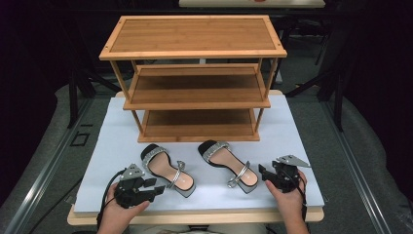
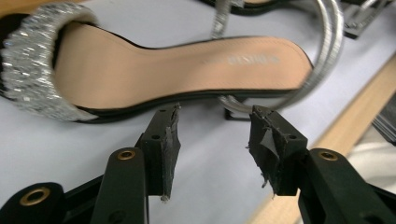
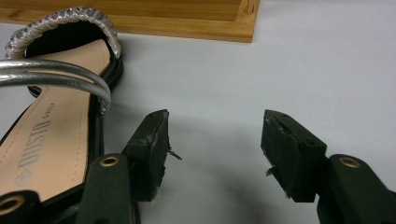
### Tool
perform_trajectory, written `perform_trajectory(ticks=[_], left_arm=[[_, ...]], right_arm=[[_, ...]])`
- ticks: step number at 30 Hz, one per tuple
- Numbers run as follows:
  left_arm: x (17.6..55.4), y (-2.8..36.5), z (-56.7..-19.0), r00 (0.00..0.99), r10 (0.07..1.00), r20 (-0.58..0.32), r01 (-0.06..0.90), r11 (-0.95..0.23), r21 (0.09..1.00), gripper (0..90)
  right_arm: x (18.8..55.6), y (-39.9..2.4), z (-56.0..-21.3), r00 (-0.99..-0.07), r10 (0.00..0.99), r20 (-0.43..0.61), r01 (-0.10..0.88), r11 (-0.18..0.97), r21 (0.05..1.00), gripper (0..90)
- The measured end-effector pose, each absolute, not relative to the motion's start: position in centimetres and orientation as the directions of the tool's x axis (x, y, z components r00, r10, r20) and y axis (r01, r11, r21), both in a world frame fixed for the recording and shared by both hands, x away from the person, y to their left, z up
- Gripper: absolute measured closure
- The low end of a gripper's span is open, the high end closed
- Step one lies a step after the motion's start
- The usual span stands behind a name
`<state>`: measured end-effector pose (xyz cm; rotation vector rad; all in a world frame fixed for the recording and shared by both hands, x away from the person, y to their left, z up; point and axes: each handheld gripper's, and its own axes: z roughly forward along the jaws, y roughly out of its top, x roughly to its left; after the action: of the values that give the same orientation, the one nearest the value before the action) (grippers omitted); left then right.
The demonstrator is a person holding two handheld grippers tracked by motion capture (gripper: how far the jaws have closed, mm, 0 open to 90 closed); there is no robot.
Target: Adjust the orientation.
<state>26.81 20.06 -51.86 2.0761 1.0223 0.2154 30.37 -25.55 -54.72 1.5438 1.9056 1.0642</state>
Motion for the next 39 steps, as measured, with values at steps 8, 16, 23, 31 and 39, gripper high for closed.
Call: perform_trajectory(ticks=[8, 16, 23, 31, 39], left_arm=[[25.6, 19.0, -51.8, 0.701, 0.691, -0.175, 0.567, -0.391, 0.725, 52.0], [26.8, 18.0, -51.8, 0.708, 0.686, -0.167, 0.551, -0.389, 0.738, 60.9], [27.3, 19.0, -51.4, 0.698, 0.699, -0.156, 0.545, -0.376, 0.749, 80.2], [27.3, 19.4, -51.4, 0.701, 0.695, -0.156, 0.544, -0.381, 0.747, 85.2], [27.1, 19.7, -51.1, 0.698, 0.702, -0.143, 0.543, -0.388, 0.745, 85.7]], right_arm=[[30.3, -25.6, -54.7, -0.256, 0.960, 0.117, 0.600, 0.063, 0.797, 41.3], [30.4, -25.5, -54.8, -0.261, 0.958, 0.118, 0.604, 0.066, 0.795, 41.2], [30.5, -25.7, -54.9, -0.255, 0.959, 0.121, 0.607, 0.061, 0.793, 41.3], [30.5, -25.7, -55.0, -0.256, 0.959, 0.123, 0.608, 0.060, 0.792, 41.3], [30.5, -25.8, -55.0, -0.254, 0.959, 0.129, 0.611, 0.055, 0.790, 41.3]])
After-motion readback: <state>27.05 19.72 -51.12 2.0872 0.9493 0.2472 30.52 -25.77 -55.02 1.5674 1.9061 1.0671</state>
